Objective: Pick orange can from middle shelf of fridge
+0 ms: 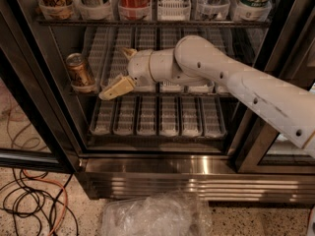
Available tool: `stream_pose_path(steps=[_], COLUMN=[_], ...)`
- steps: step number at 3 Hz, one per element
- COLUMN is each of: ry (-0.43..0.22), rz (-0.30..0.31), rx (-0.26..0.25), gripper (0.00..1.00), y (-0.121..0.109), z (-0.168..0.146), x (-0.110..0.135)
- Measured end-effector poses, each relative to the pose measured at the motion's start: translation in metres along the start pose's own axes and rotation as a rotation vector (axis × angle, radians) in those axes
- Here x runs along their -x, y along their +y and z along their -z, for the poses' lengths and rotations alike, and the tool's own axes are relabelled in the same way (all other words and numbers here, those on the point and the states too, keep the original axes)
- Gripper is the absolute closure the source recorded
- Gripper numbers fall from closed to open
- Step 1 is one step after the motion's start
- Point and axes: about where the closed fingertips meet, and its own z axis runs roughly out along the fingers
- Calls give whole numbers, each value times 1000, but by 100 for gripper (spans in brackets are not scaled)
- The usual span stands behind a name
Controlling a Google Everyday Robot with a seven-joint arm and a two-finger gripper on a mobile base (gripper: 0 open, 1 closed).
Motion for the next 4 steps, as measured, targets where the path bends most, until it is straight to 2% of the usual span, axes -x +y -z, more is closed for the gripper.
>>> stream_pose_path(steps=[4], ry=[-140], rz=[23], rx=[15], gripper=[3], y=[-2], z=[-98], x=[18])
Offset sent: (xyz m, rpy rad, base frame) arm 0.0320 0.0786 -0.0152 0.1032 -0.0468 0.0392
